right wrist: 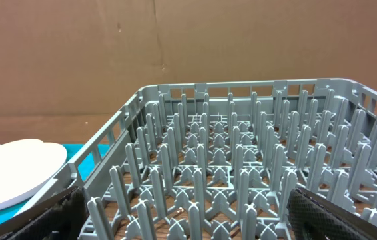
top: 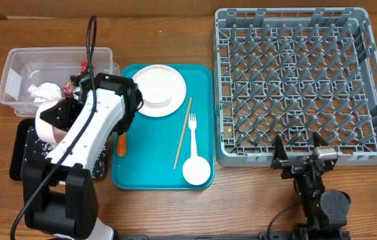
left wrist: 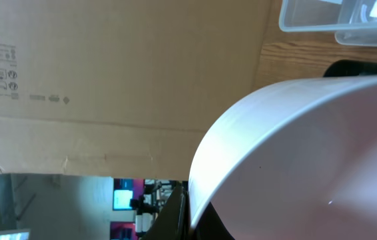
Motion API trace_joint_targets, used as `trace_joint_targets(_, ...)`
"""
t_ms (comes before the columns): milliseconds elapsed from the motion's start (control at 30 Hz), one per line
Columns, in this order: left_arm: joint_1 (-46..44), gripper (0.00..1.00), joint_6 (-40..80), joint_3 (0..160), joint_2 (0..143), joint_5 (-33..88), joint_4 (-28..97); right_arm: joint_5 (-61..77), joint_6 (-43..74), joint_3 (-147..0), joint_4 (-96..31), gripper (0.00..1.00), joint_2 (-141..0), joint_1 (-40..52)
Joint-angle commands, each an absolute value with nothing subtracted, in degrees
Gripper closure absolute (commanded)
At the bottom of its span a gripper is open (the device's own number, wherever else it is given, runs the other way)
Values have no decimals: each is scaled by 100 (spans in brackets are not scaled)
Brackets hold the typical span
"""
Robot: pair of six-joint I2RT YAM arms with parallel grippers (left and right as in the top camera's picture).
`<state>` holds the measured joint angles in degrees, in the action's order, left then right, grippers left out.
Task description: Sort waste into correct bins and load items into the dishwasher
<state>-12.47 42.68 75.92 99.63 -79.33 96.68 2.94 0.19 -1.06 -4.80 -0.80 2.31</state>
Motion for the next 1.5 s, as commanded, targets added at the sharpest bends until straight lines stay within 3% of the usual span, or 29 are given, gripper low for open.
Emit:
trace_joint_targets(0,-1090,96,4095,7743,9815,-7730,9688,266,-3,-47,-464,0,-27,257)
trace_joint_targets(100,-1125,96,4899,7717,9762,-7850,9688,266,-3,-47,-464,0,-27,257)
trace_joint_targets(200,-1026,96,4346,7747,9769,-7782,9688,266,-3,-47,-464,0,-27,257)
trace_joint_targets(733,-799,96,4484,7743,9736,-6958,9240,266,-3,-47,-464,0,-27,257)
trace_joint_targets(1100,532,96,2307,8132,9419,-4228,7675,266,-3,-47,-464,0,-27,257)
trace_joint_targets(1333,1059,96,1306,9000,8582,-3070,7623,266,-3,-47,-464,0,-27,257)
trace_joint_targets(1467,1125,96,657,9494,8095,-1570,7441,266,-3,-47,-467,0,-27,257)
